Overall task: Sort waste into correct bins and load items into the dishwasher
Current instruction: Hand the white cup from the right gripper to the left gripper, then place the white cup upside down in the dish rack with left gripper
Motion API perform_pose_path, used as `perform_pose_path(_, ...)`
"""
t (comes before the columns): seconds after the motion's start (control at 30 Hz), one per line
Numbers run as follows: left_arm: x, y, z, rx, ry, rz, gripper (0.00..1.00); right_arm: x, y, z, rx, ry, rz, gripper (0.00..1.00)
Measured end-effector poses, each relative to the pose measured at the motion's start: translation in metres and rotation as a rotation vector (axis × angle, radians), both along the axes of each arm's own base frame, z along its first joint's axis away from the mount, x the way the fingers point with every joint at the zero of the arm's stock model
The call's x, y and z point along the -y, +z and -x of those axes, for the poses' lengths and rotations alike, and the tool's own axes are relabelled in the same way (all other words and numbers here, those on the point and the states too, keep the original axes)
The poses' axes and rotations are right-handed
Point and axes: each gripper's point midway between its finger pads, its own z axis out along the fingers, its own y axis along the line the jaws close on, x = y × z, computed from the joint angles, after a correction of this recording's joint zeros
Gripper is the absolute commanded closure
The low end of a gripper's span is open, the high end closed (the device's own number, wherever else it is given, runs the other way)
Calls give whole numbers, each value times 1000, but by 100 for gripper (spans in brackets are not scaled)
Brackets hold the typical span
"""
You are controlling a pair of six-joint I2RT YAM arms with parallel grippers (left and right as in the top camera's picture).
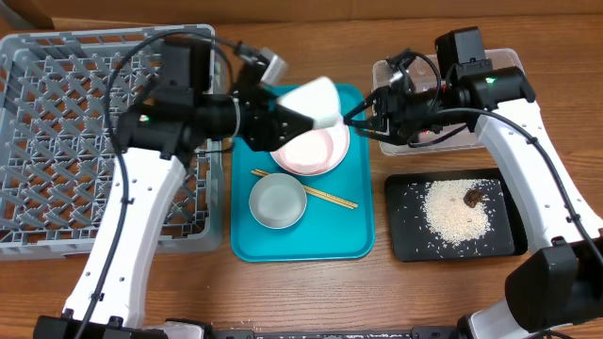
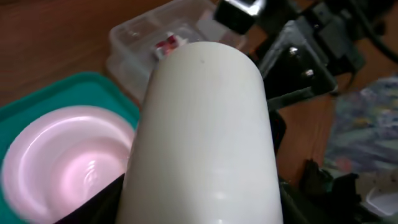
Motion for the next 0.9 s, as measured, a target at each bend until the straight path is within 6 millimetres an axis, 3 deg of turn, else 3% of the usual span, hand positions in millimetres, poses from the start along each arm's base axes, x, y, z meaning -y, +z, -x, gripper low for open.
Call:
perform_pose_path(0.13,-52,-27,-6,-122,183,-116,96,42,-30,-11,-20,-111,206,47)
perform_pose_path(0.27,-133,-56,3,-312,490,-273,96,91,-53,-11,-65,-199,392,44)
perform_pose_path(0.4,-207,-74,26,-480,787,-391,96,131,-60,-7,-78,-268,533,43)
perform_pose_path(0.5,-253,-81,43,-566,980,-452,96,150,-56,-2,-72,-301,594,43)
perform_pose_path(0.67,-295,-84,58,-614,1157,-488,96,160,-53,0,-54,-312,636,43)
perform_pose_path(0.9,-302,-92,64,-663,1180,-529,96,161,-54,2,-60,-309,648,43)
